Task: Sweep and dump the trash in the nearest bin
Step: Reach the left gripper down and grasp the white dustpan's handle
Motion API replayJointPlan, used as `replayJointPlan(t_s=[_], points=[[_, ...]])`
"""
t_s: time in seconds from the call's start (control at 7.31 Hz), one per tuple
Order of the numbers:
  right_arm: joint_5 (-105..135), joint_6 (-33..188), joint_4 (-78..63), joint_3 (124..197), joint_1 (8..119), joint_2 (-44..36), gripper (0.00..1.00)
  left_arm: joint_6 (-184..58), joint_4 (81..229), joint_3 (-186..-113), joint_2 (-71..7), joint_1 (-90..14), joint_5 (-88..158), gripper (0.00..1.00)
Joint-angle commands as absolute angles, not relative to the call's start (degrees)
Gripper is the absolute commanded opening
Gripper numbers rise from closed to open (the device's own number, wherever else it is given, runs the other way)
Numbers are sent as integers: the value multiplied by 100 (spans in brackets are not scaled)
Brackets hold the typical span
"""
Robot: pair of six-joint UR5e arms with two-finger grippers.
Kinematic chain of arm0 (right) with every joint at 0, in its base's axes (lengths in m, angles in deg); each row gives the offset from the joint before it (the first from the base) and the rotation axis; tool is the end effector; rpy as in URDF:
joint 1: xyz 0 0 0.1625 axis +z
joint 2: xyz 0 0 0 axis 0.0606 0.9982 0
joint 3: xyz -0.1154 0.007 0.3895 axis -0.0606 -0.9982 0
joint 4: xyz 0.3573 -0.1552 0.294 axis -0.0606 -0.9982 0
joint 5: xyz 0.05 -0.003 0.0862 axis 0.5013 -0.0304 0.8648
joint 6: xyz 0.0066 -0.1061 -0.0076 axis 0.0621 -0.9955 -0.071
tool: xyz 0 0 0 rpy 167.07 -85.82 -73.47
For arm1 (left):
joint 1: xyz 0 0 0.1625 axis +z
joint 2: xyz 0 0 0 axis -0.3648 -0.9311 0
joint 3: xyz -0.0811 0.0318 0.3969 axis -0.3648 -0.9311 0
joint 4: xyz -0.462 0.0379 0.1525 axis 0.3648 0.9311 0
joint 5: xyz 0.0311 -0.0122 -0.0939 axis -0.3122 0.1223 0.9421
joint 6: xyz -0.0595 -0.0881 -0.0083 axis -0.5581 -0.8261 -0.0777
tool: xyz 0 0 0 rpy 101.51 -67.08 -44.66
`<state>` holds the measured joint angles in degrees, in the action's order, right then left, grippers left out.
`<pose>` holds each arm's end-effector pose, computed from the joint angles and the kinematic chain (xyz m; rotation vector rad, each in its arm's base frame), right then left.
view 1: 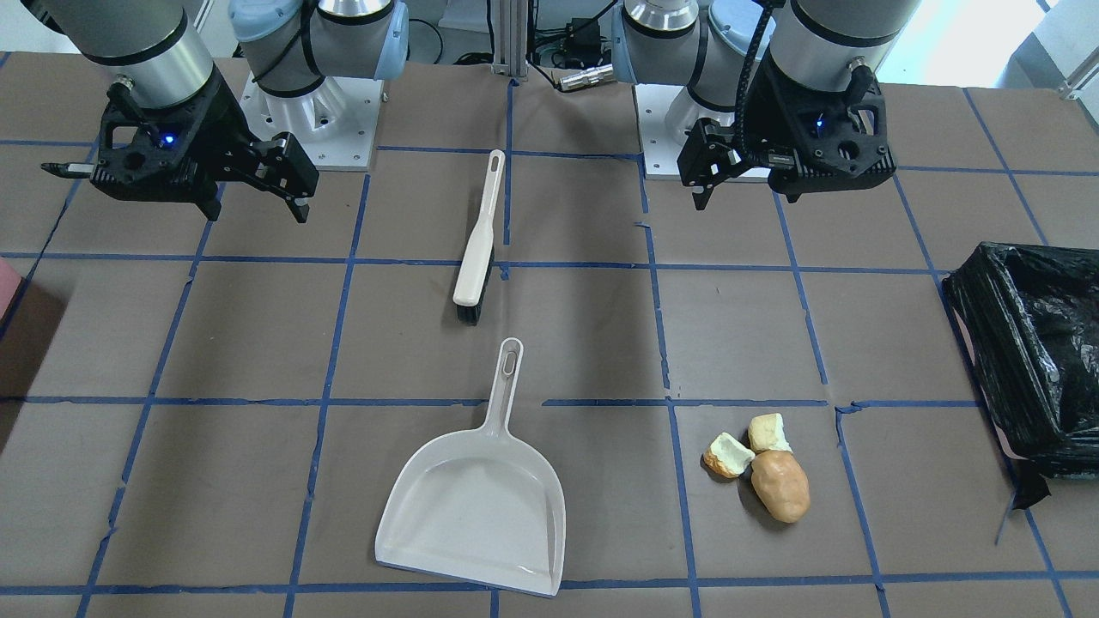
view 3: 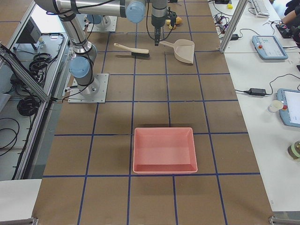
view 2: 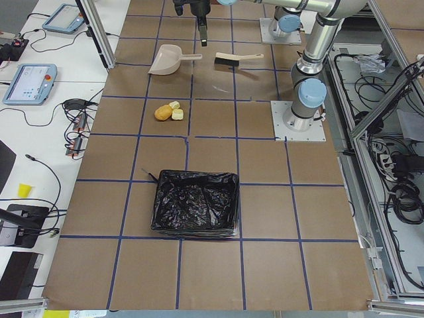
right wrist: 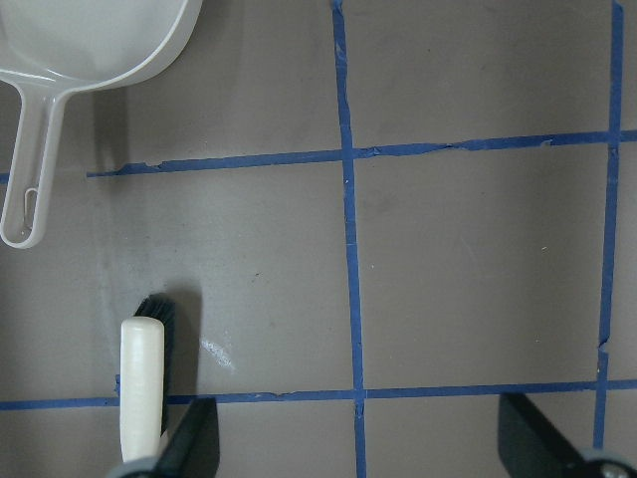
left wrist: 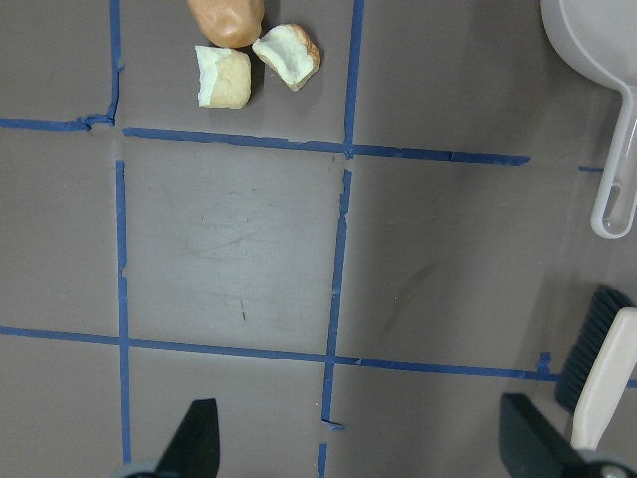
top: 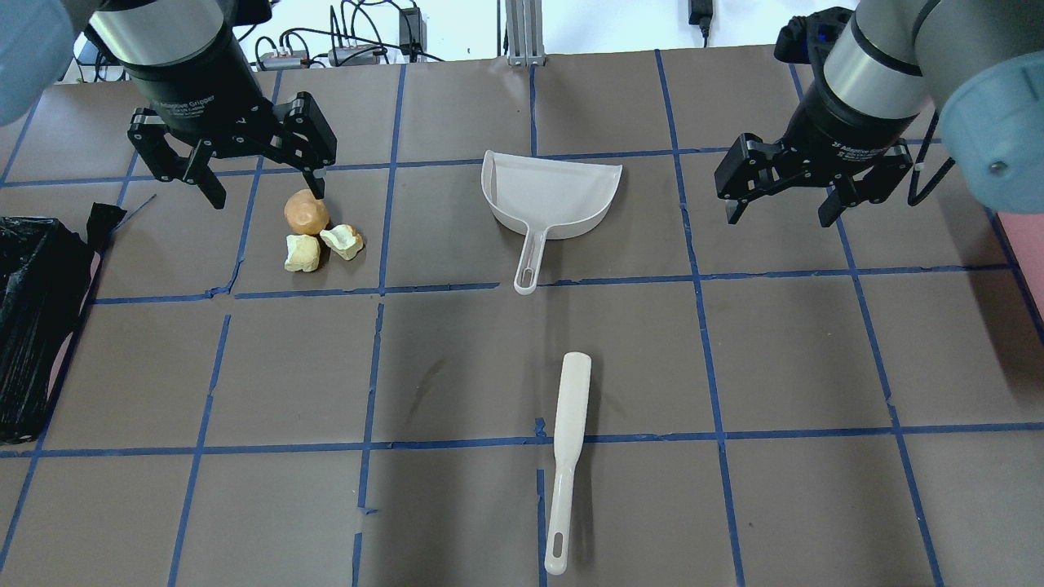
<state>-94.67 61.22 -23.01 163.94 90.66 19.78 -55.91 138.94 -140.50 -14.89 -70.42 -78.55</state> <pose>0.1128 -0.5498 0.4361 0.0813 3.0796 0.0249 -0.1478 -0.5711 0.5002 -0.1518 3.0949 0.1234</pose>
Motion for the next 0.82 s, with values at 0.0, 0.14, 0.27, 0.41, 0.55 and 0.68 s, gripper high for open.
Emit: replayJointPlan(t_s=[0.0, 0.14, 0.27, 0.41, 0.55, 0.68], points=[[-9462, 6113, -2301, 16400, 9066, 1979, 100, -5535, 13709, -14049, -1484, -7036, -7854, 100], [-9470, 6113, -2301, 16400, 9066, 1979, 100, -5526, 13673, -14066, -1510, -7036, -7854, 100], [-9470, 6113, -2301, 16400, 9066, 1979, 100, -5526, 13672, -14066, -1519, -7027, -7854, 100], [-9470, 6113, -2301, 16400, 9066, 1979, 100, -5517, 13646, -14058, -1589, -7027, -7854, 100], [-9462, 6113, -2301, 16400, 9066, 1979, 100, -5508, 13602, -14066, -1642, -7036, -7828, 100], [-9462, 6113, -2301, 16400, 9066, 1979, 100, -5517, 13393, -14092, -1842, -7062, -7610, 100]])
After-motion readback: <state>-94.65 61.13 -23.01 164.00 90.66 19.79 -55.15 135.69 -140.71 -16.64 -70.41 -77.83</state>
